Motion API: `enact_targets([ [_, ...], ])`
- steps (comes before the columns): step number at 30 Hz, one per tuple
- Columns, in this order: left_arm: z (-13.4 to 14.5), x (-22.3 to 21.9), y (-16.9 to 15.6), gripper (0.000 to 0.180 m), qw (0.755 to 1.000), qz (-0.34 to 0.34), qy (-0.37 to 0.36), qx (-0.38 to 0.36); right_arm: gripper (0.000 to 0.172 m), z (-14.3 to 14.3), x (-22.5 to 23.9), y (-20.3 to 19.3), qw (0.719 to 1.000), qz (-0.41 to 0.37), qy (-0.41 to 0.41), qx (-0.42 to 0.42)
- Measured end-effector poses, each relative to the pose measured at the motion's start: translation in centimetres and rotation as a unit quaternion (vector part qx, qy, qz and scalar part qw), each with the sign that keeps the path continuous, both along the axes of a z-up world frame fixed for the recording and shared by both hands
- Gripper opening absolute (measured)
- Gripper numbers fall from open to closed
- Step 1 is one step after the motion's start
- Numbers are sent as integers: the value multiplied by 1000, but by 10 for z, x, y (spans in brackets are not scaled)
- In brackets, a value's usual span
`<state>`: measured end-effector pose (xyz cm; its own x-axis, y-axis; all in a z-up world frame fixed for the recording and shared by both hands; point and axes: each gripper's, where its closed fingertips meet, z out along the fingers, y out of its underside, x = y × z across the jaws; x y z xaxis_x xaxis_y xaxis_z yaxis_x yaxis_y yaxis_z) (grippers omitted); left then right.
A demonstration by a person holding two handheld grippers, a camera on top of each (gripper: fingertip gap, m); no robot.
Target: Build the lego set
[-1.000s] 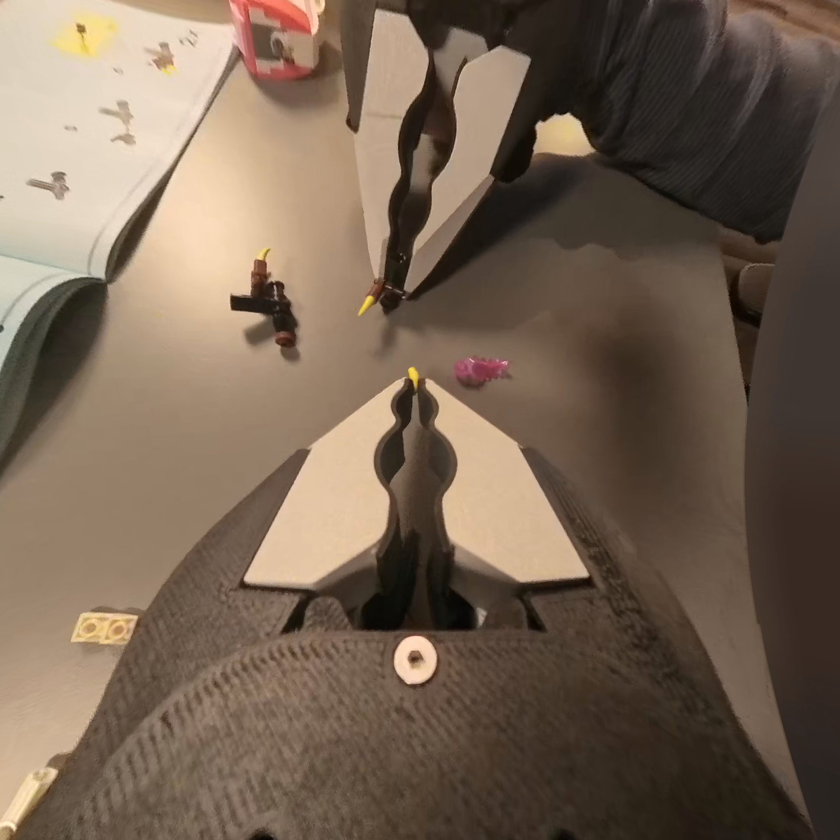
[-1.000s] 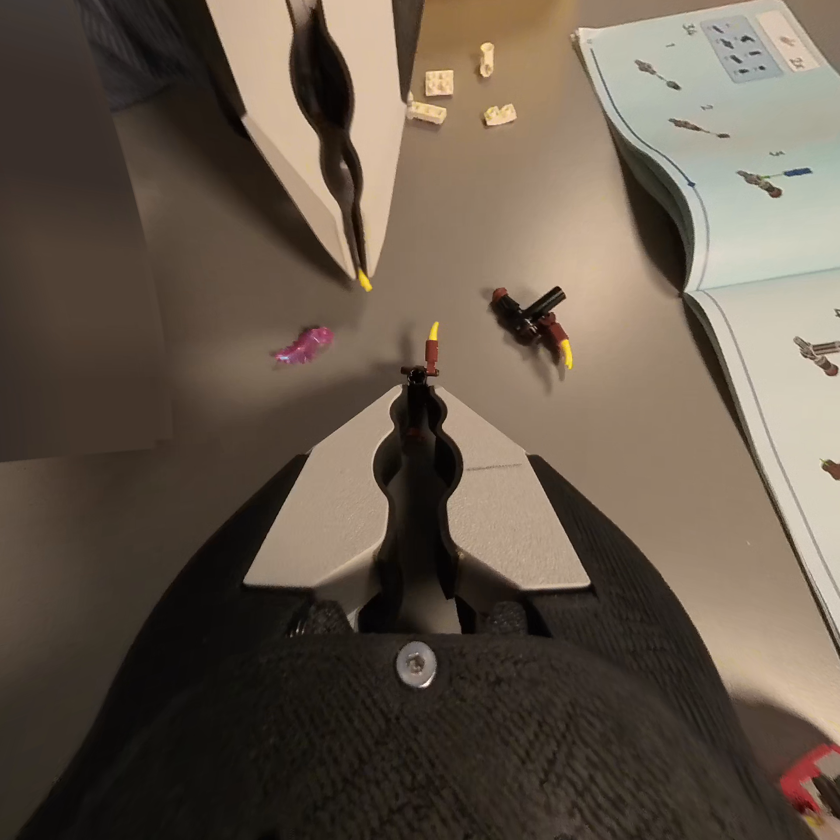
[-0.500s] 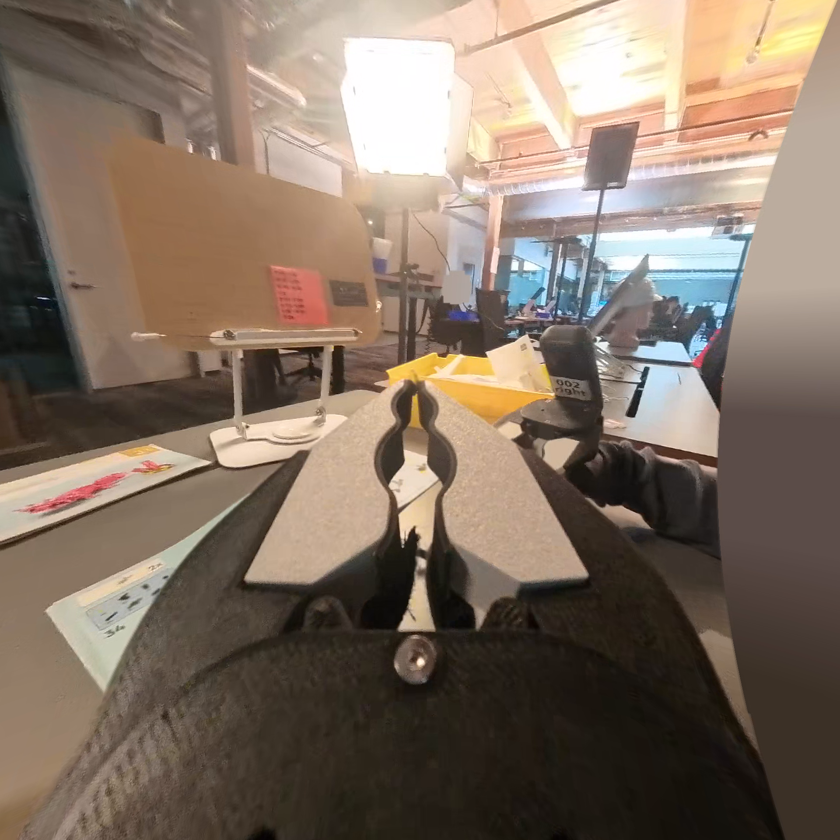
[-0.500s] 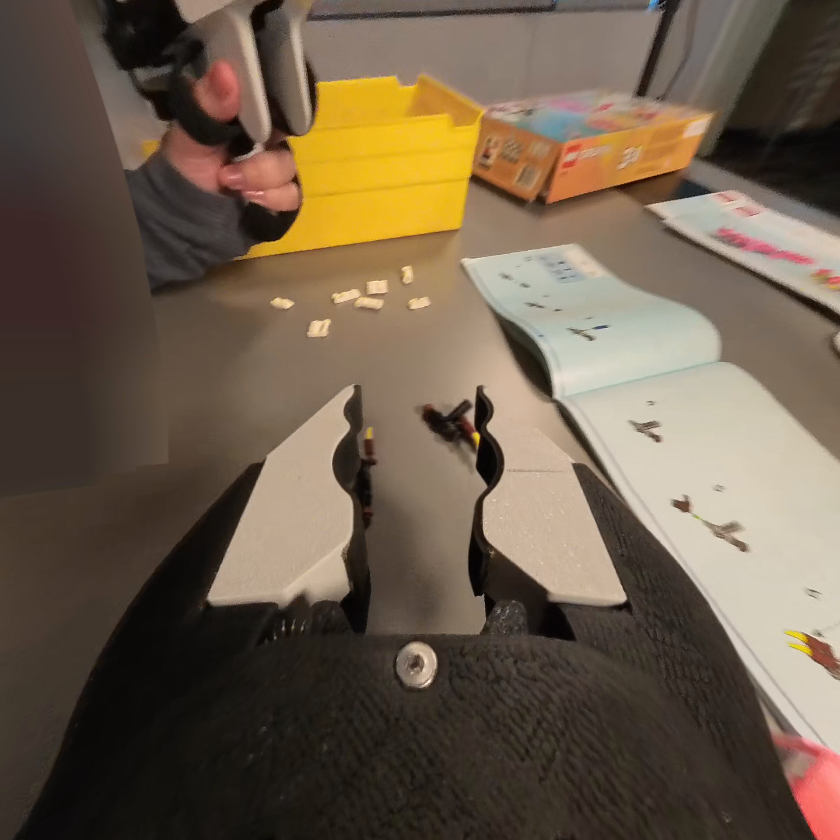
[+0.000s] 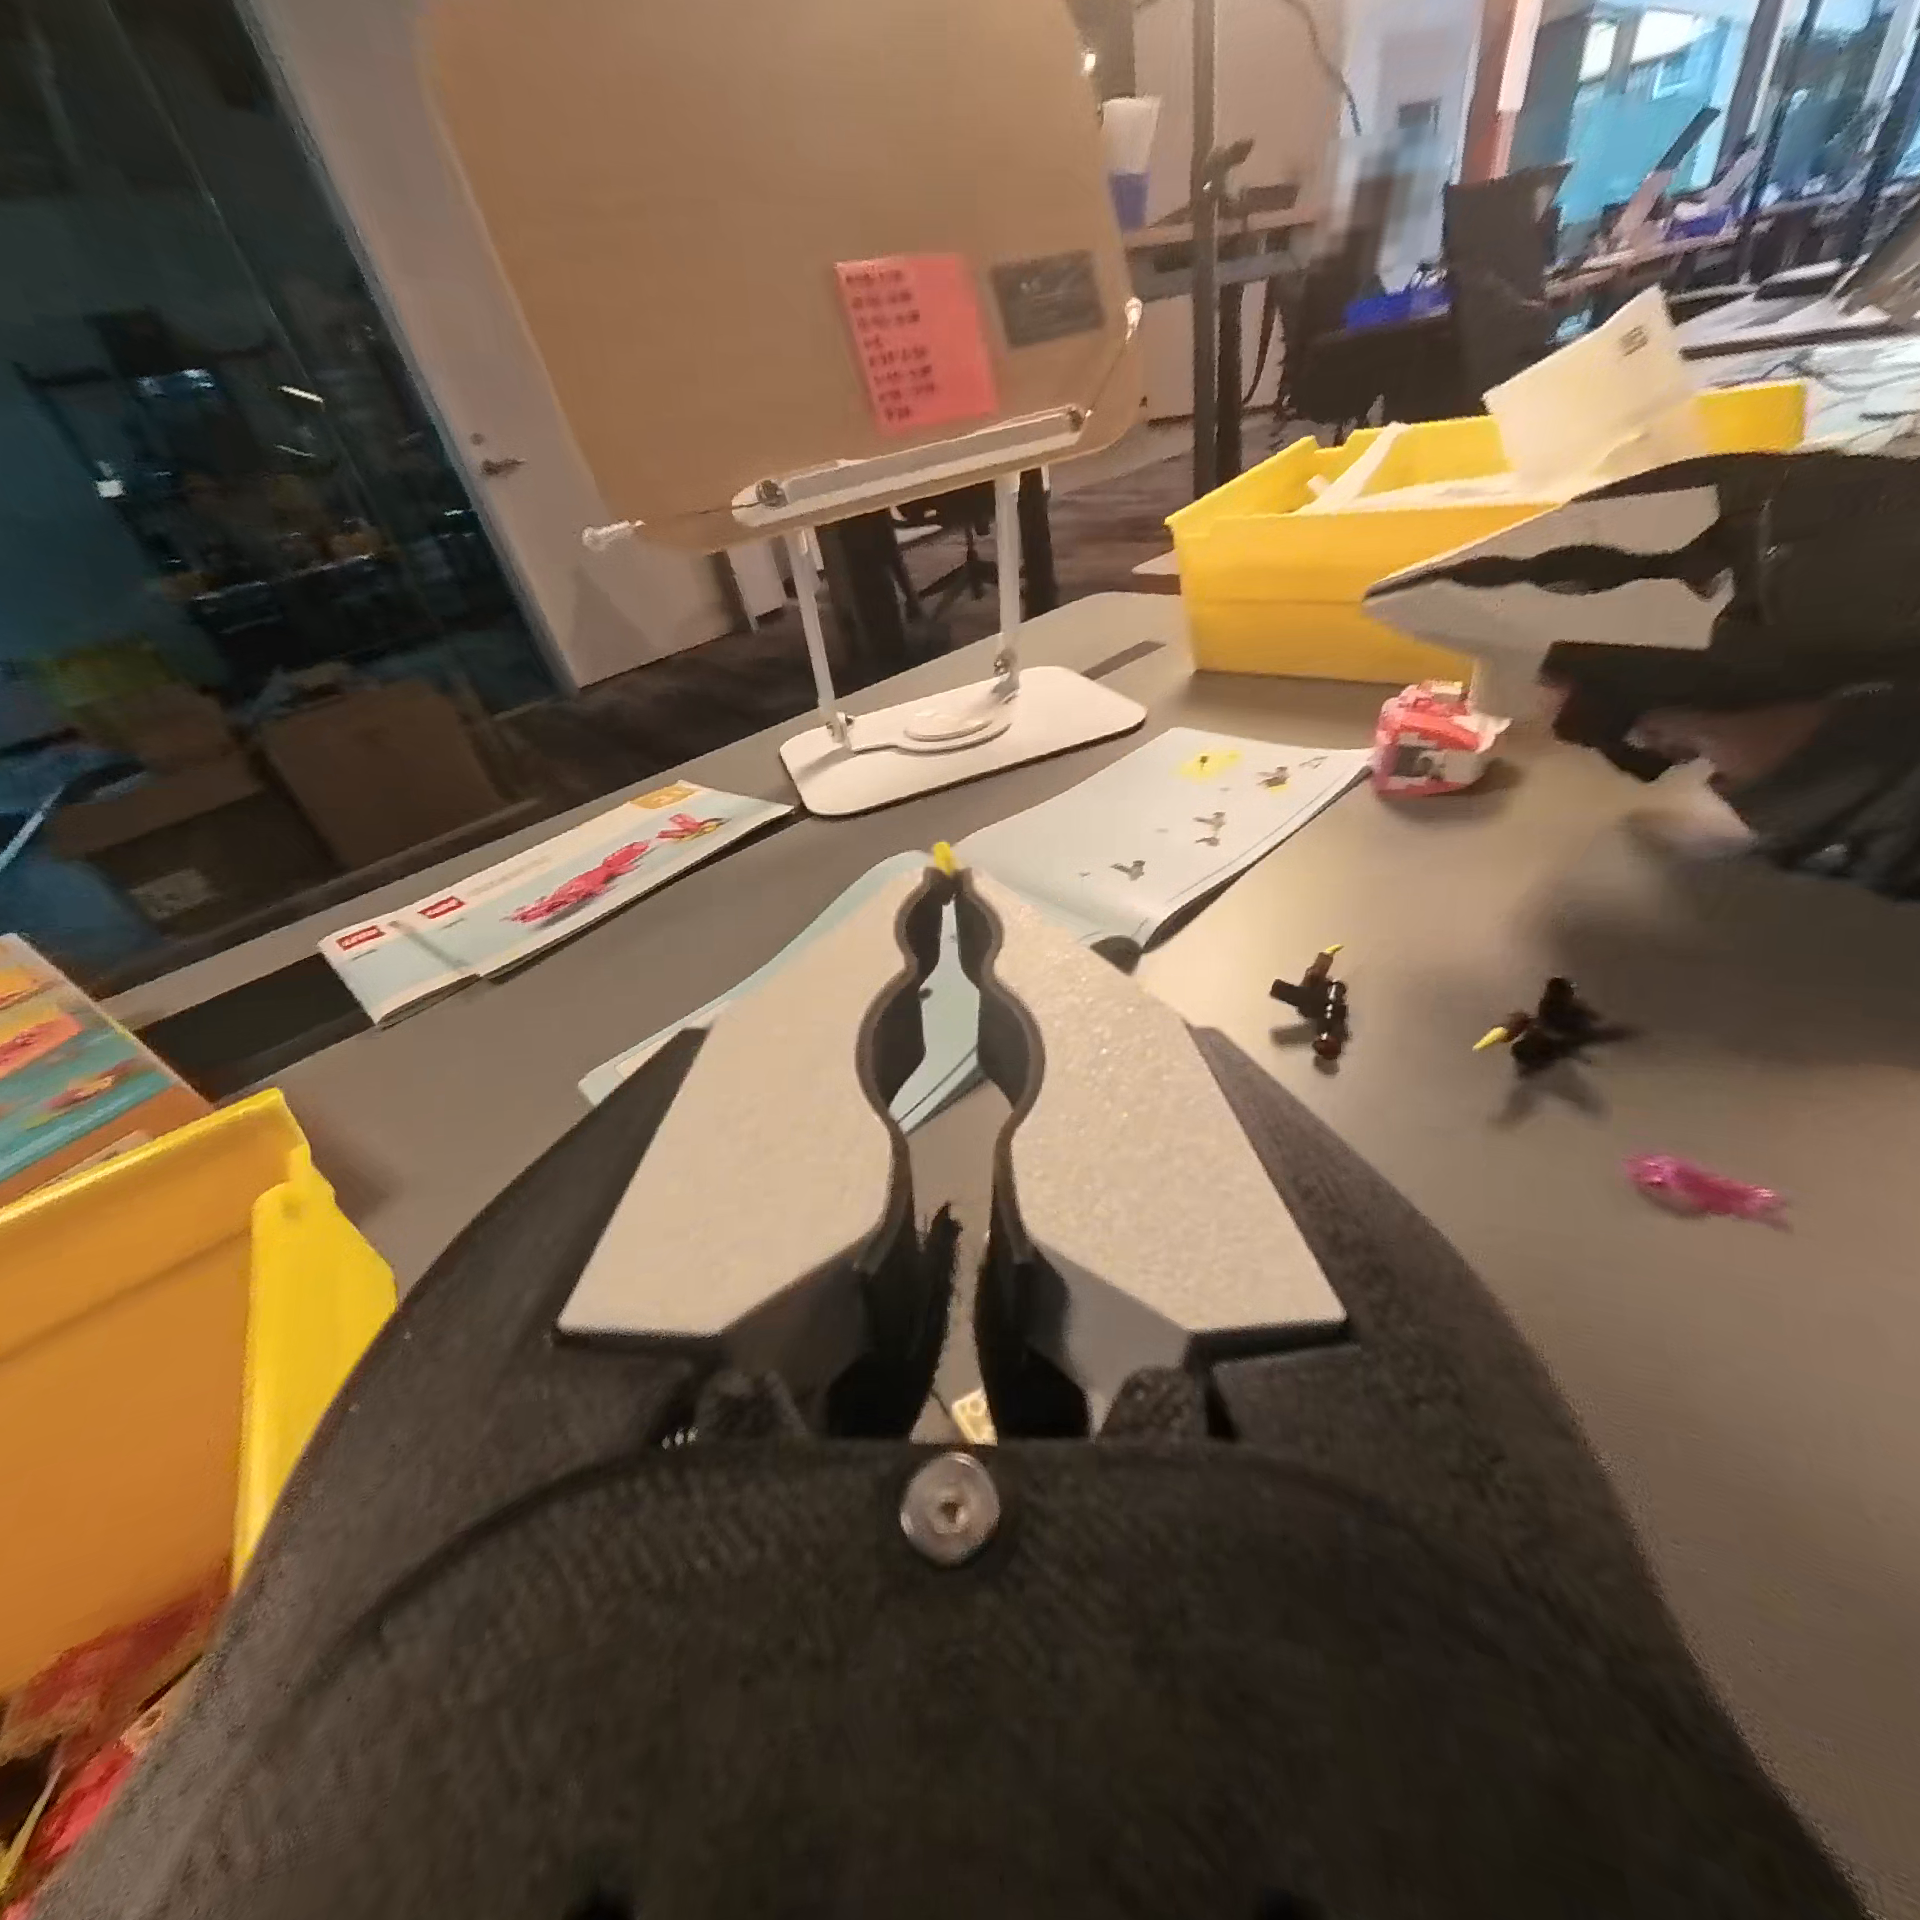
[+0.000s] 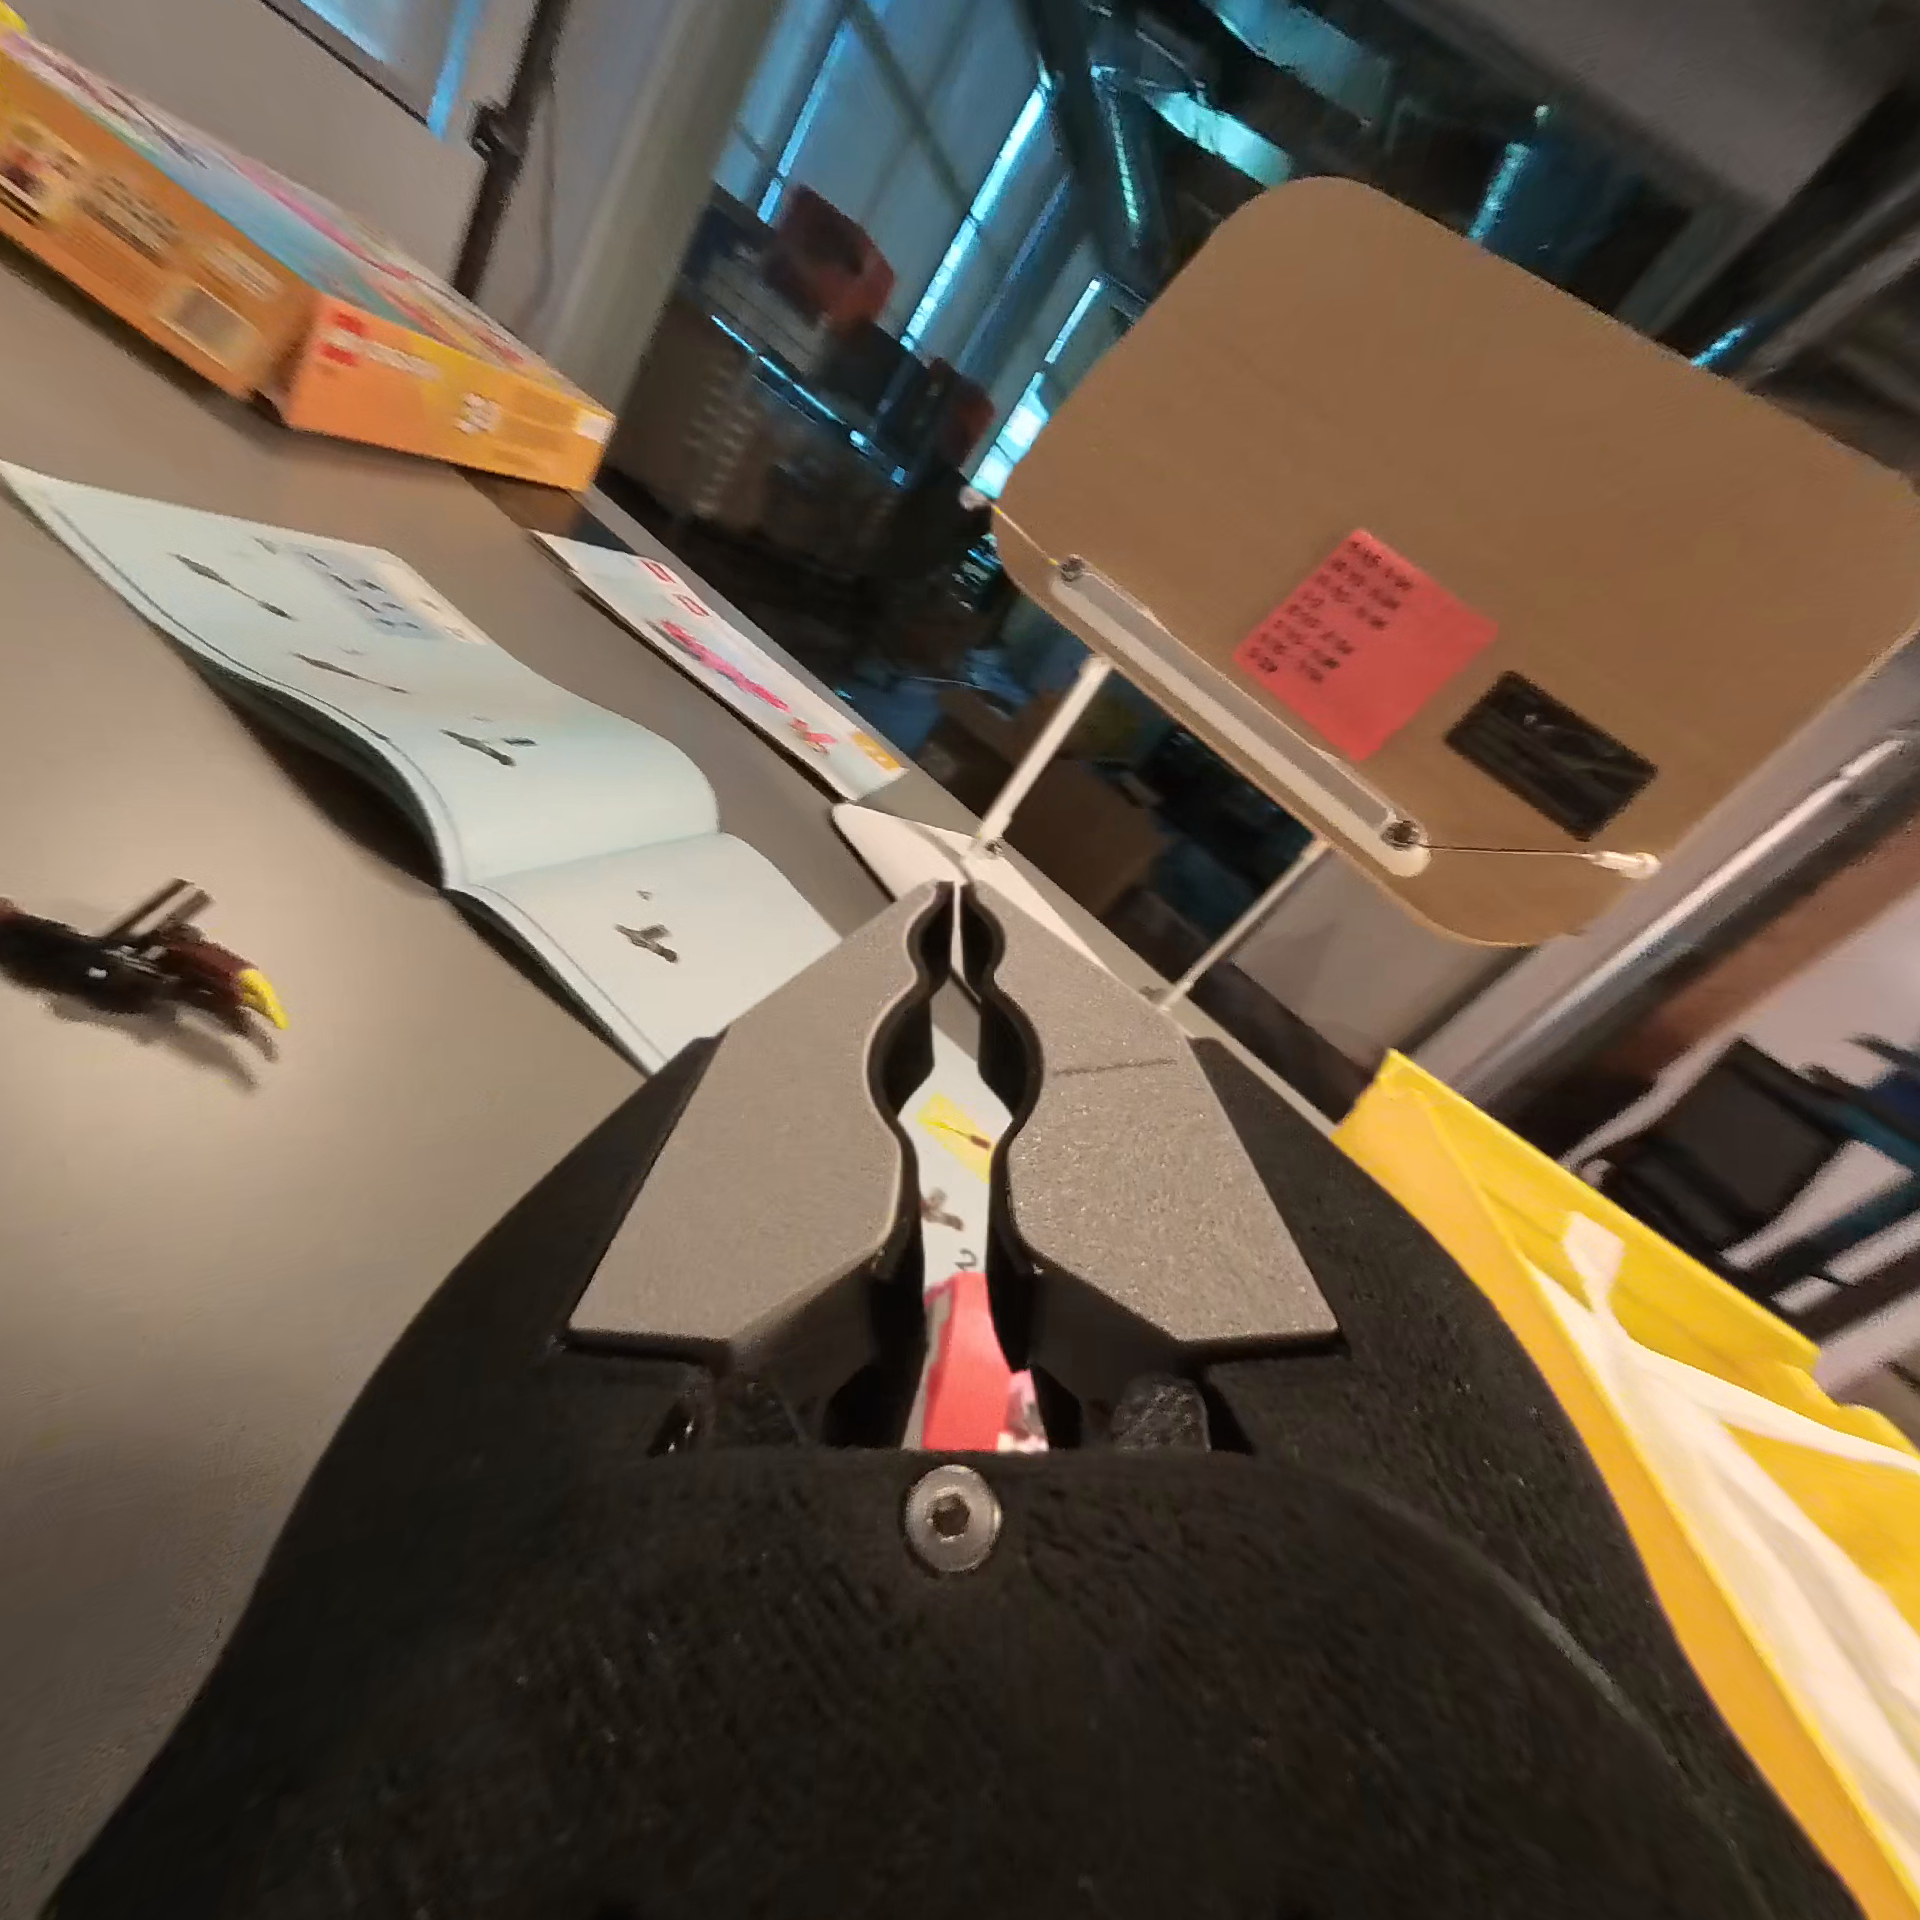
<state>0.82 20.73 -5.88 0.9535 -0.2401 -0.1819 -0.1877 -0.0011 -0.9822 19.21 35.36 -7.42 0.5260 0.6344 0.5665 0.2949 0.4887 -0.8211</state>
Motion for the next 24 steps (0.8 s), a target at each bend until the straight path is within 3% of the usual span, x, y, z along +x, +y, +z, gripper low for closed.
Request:
enact_targets([
  [2,-8,5,1,0,1000,-8,12,-17,0,1,4,5,999,-27,-6,16],
  [5,-29,37,1,0,993,-84,23,-81,0,4,12,12,998,-52,9,29],
  [9,-85,84,-16,1,943,-190,44,-271,0,12,29,26,995,-57,86,-13],
  [11,-107,97,-25,1,919,-215,78,-321,0,18,39,31,989,-59,130,-34],
  [13,-123,103,-30,1,905,-223,111,-345,0,22,47,33,985,-63,158,-41],
  [18,-124,112,-32,2,903,-238,91,-345,0,20,43,31,987,-57,148,-42],
  [21,-123,112,-31,23,904,-237,80,-347,0,19,38,27,989,-48,135,-35],
  [24,-123,114,-32,29,905,-239,82,-342,0,18,37,26,990,-47,131,-35],
])
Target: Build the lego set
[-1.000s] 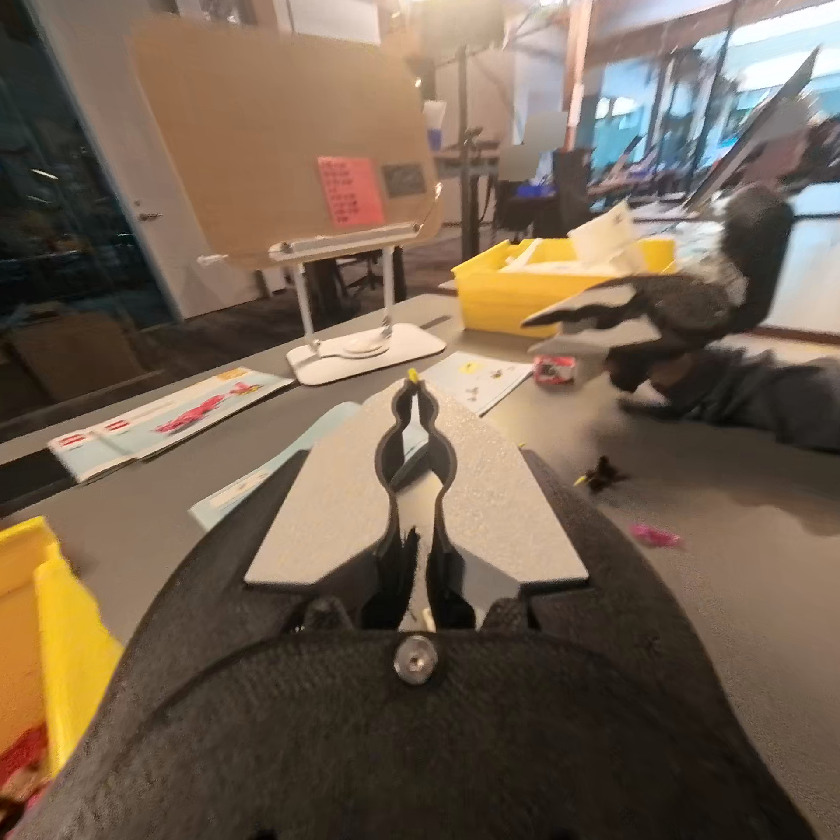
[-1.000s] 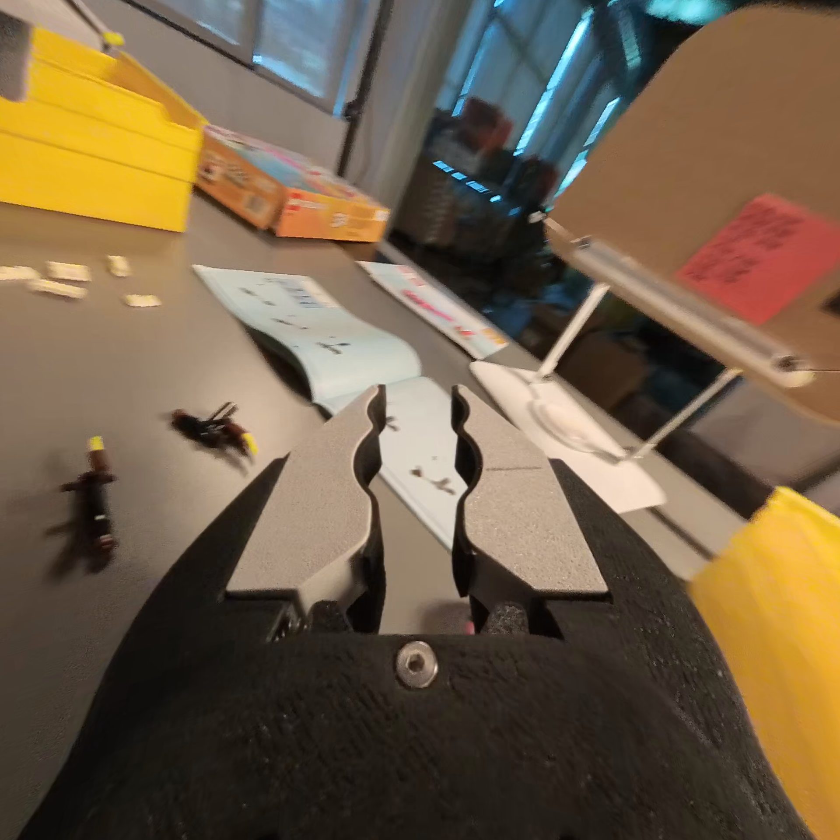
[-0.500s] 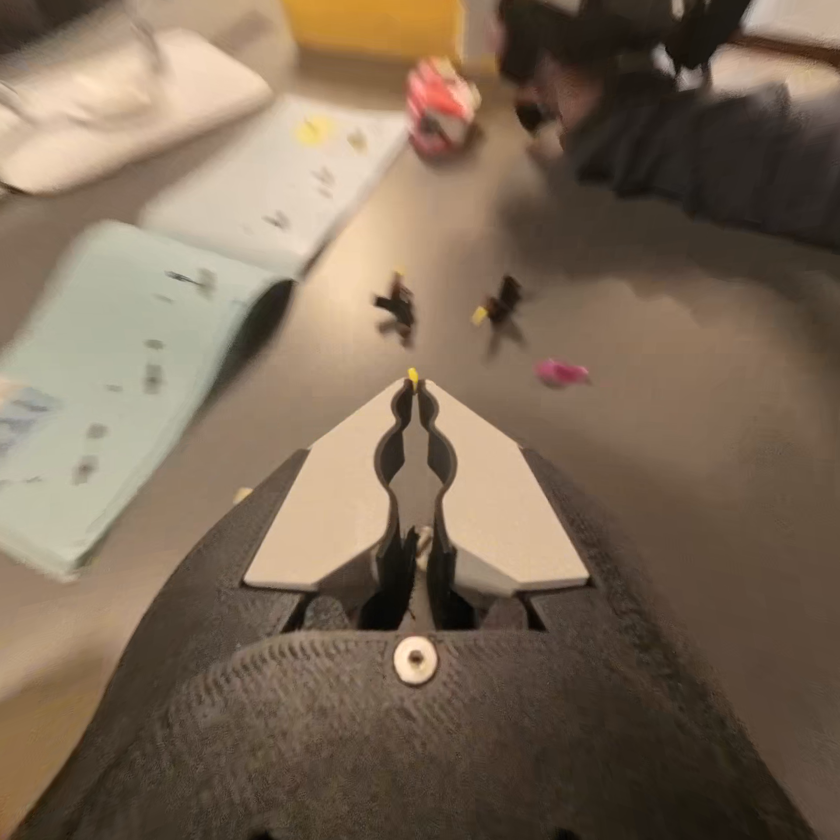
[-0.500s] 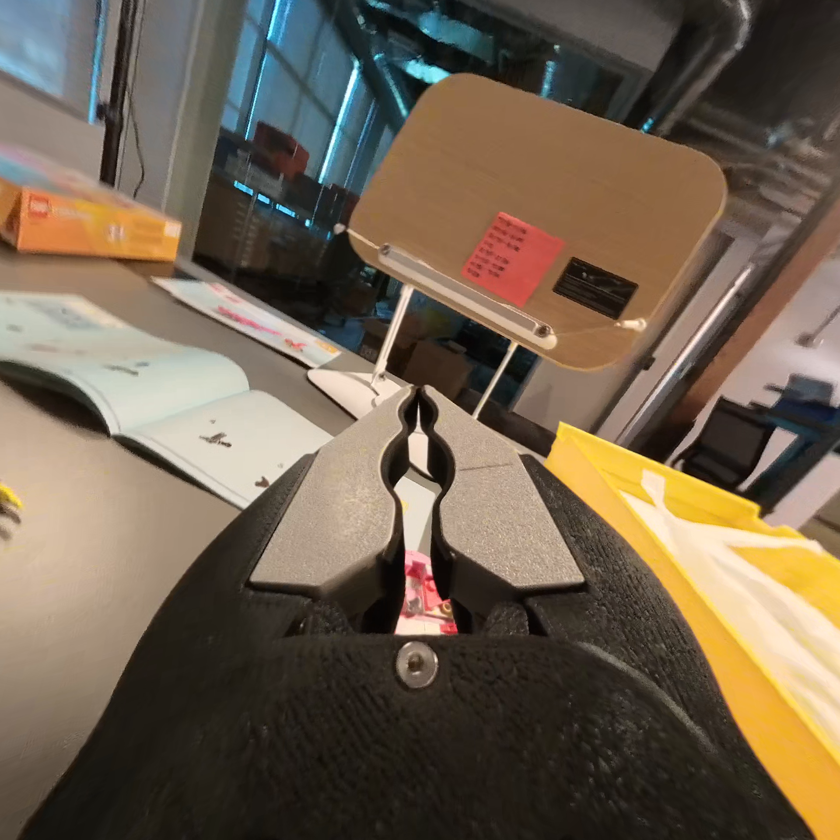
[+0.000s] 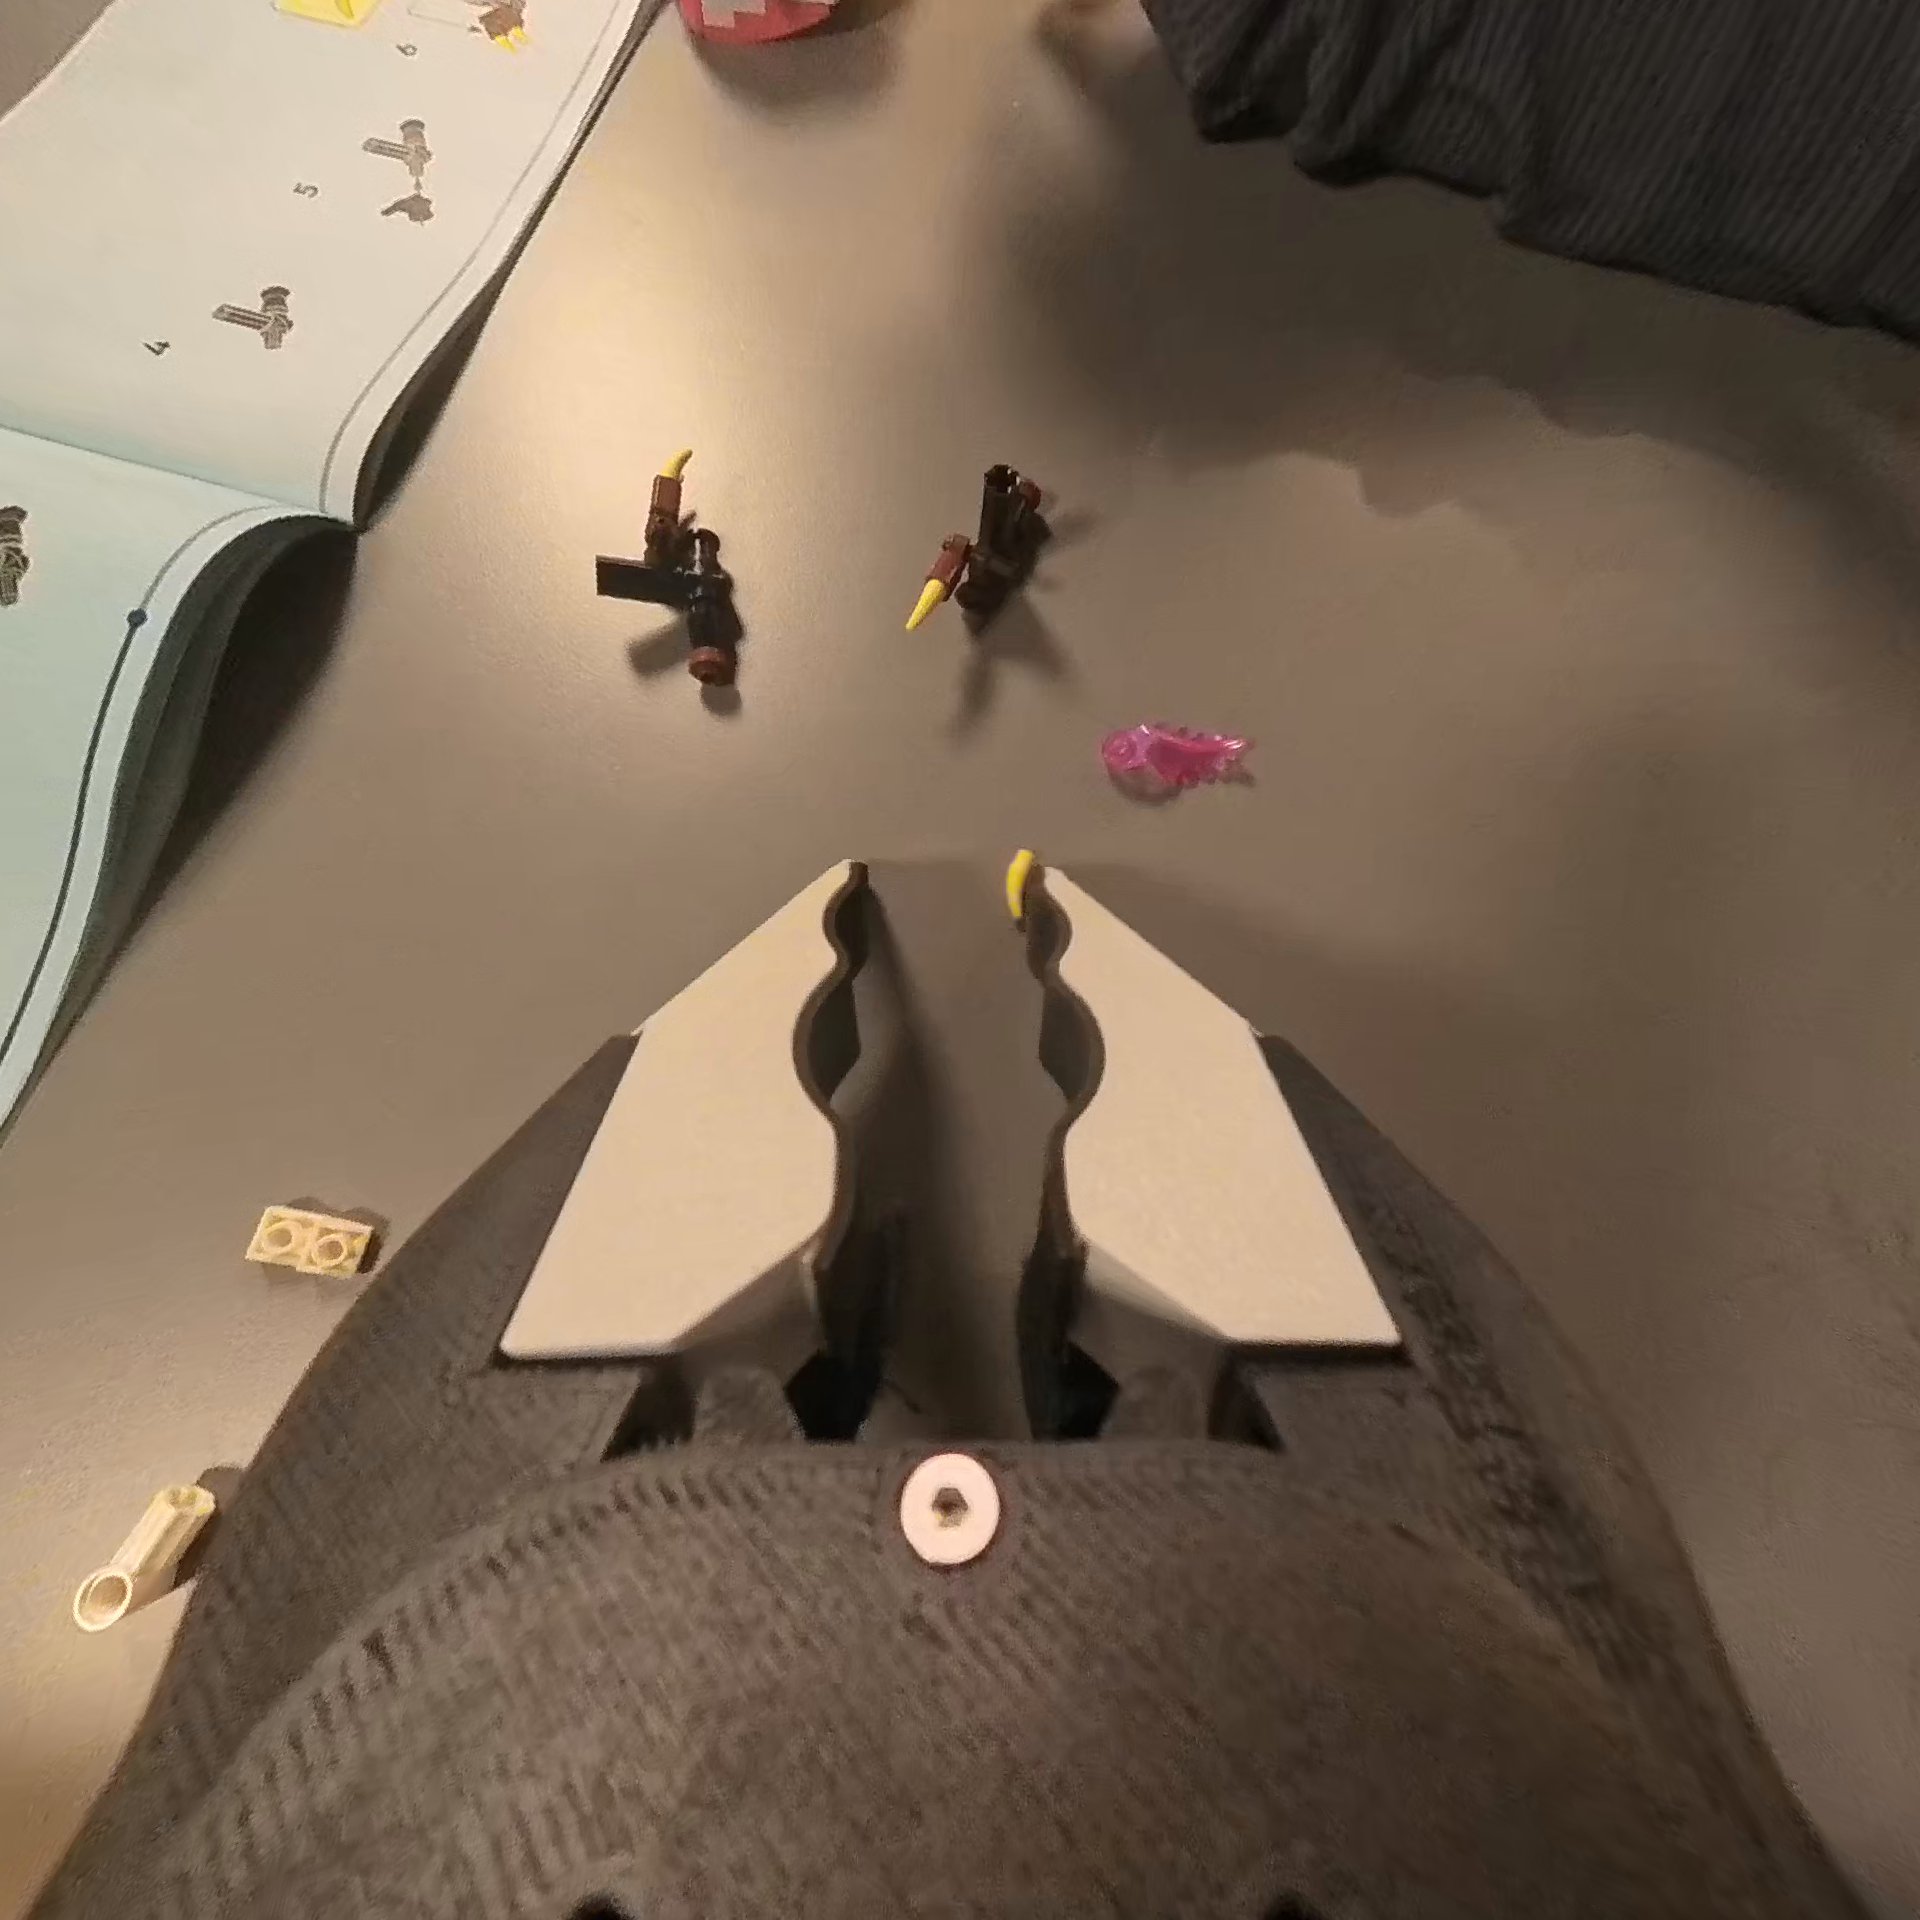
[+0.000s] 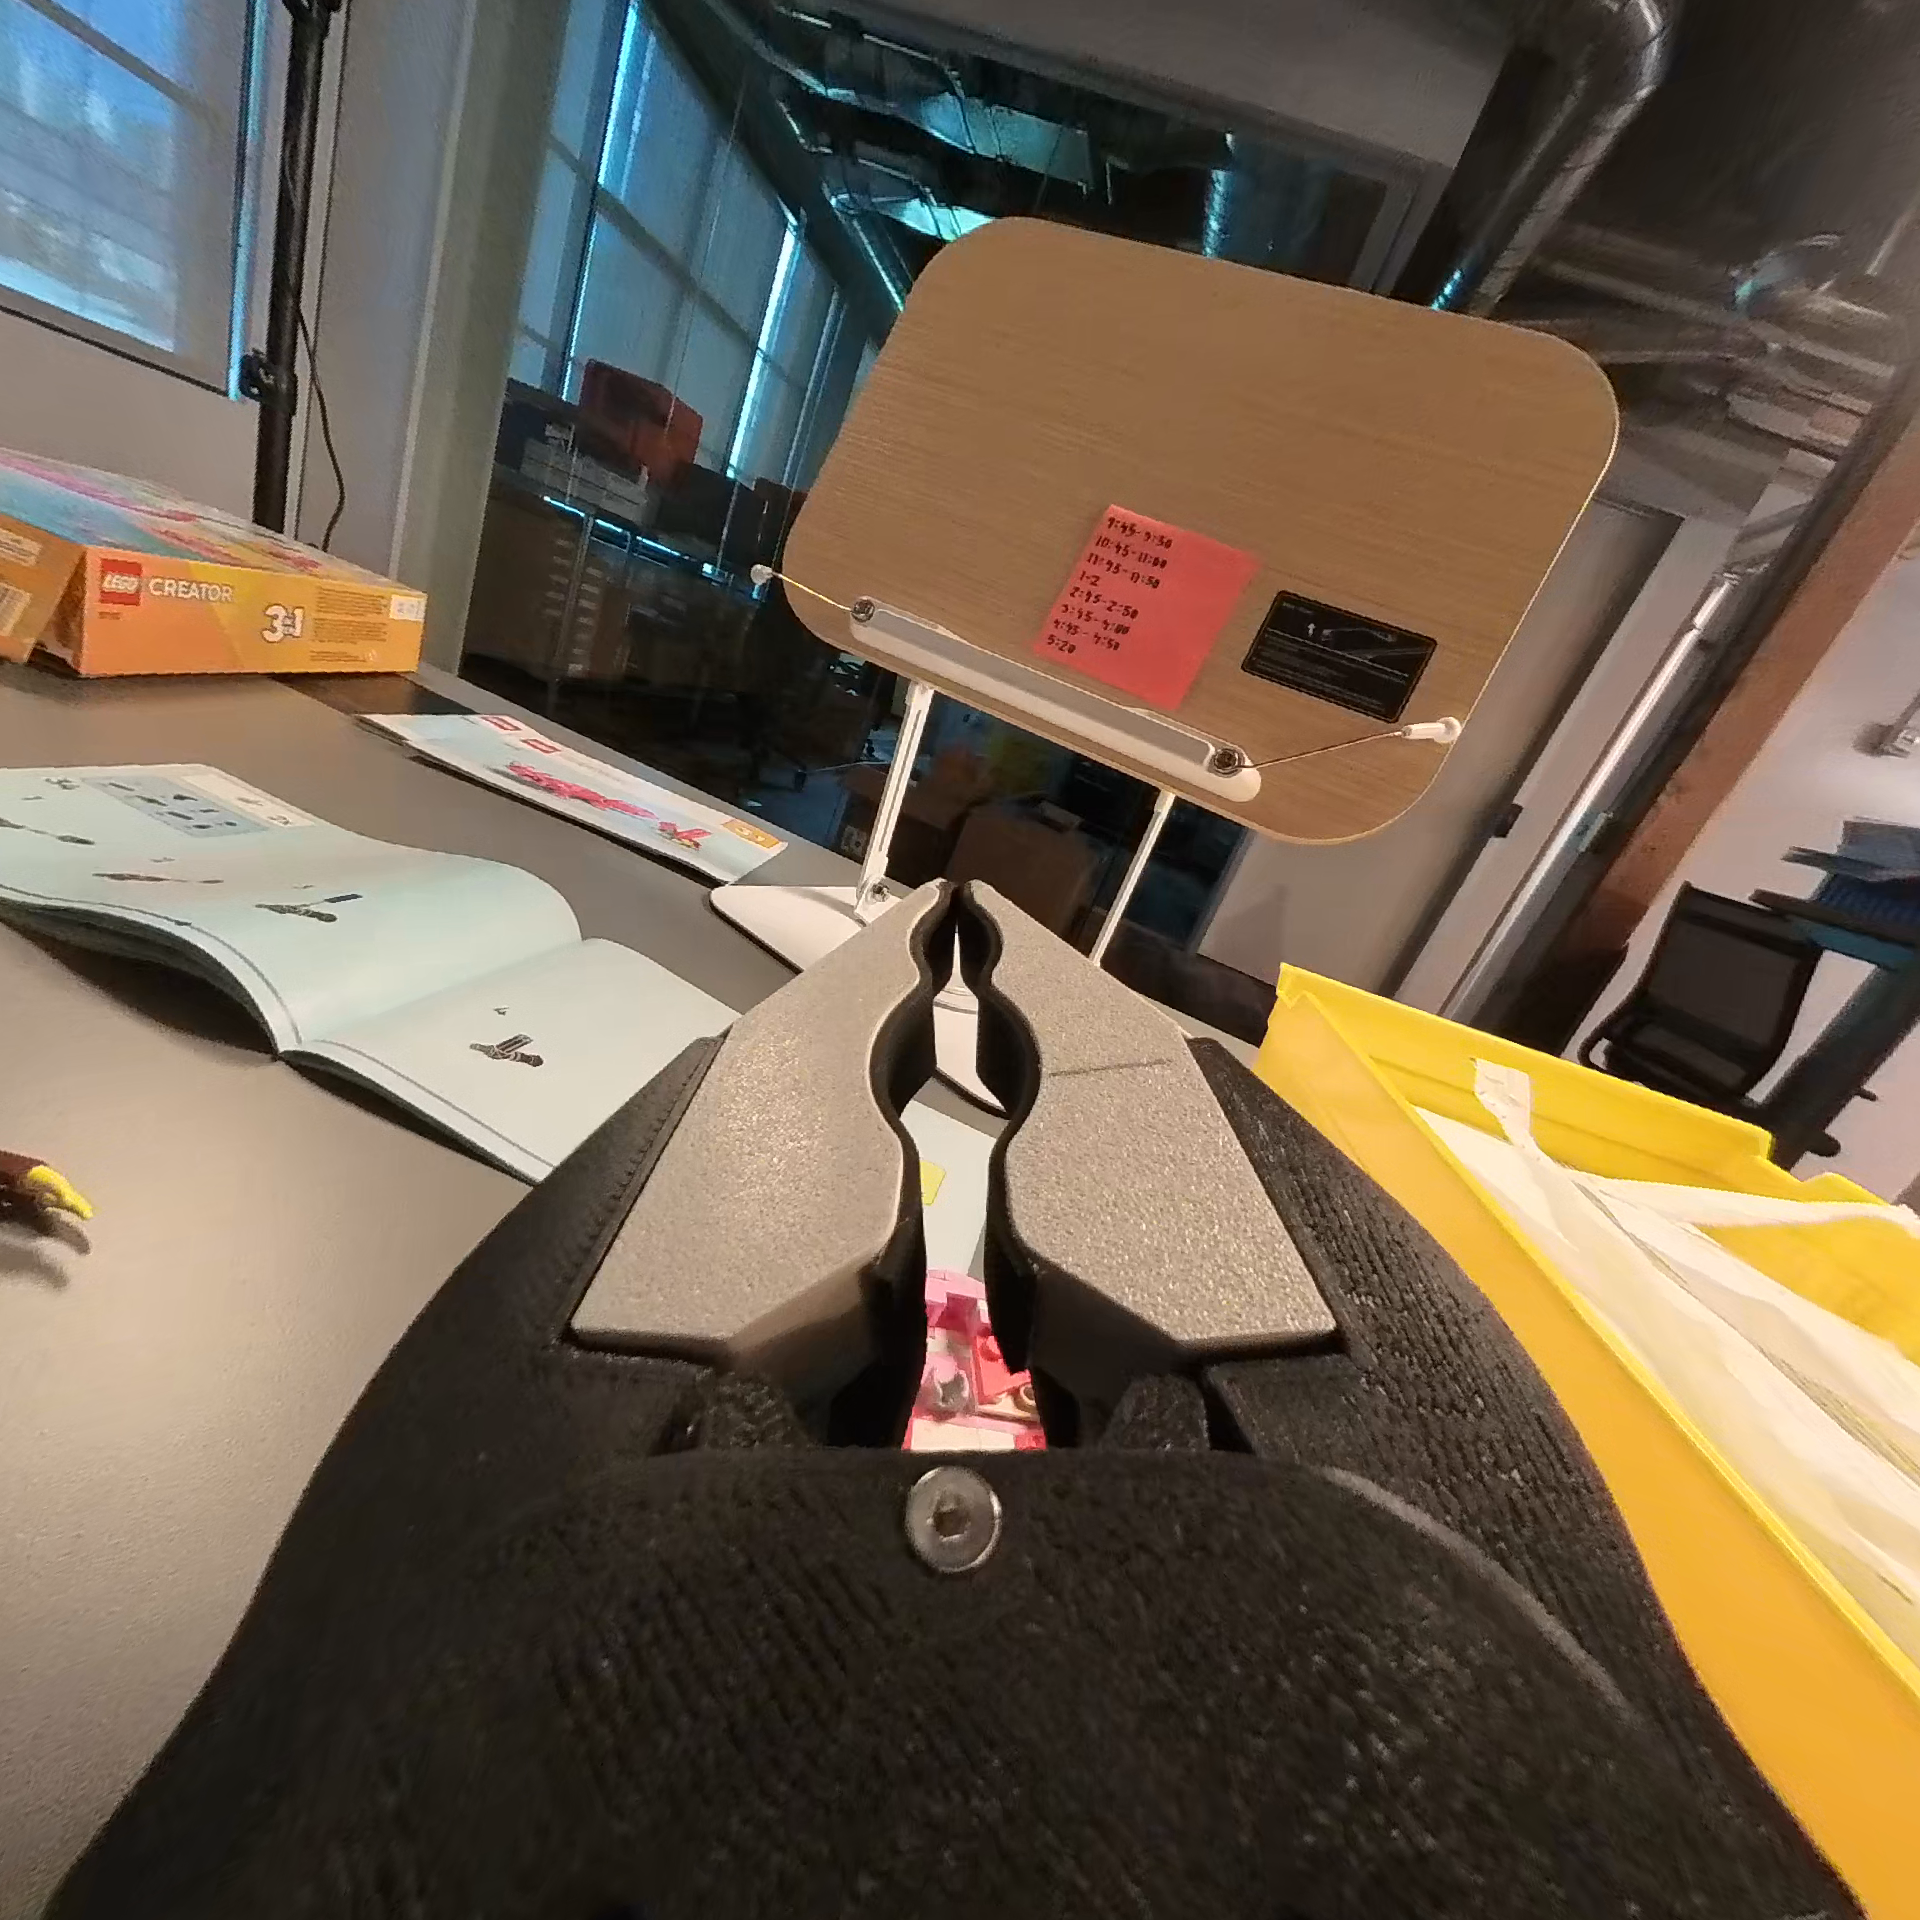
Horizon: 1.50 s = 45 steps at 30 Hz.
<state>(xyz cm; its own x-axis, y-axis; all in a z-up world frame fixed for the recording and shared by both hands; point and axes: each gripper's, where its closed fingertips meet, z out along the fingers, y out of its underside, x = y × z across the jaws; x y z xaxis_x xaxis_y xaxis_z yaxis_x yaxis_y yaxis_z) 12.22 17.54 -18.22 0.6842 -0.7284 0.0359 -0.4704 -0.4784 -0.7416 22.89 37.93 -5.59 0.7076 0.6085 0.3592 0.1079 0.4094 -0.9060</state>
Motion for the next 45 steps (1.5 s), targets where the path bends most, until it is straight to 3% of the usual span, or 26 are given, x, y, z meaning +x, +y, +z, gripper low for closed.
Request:
enact_targets([
  [8,3,-7,6,42,999,12,33,36,0,1,0,-1,1000,2,2,1],
  [14,48,-13,22,42,987,76,-73,120,0,0,0,-1,1000,5,2,-1],
  [19,67,-31,32,40,969,123,-47,211,0,0,0,-2,1000,11,5,-7],
  [24,66,-12,28,35,961,86,12,263,0,-2,-3,-3,1000,23,3,-17],
  [29,82,19,11,35,951,16,-81,297,0,-4,-3,-2,1000,20,-4,-15],
  [37,90,14,13,36,938,26,-73,339,0,-5,14,13,999,-50,-3,-8],
  [45,110,10,9,36,924,43,-142,353,0,-12,16,22,993,-103,-54,9],
])
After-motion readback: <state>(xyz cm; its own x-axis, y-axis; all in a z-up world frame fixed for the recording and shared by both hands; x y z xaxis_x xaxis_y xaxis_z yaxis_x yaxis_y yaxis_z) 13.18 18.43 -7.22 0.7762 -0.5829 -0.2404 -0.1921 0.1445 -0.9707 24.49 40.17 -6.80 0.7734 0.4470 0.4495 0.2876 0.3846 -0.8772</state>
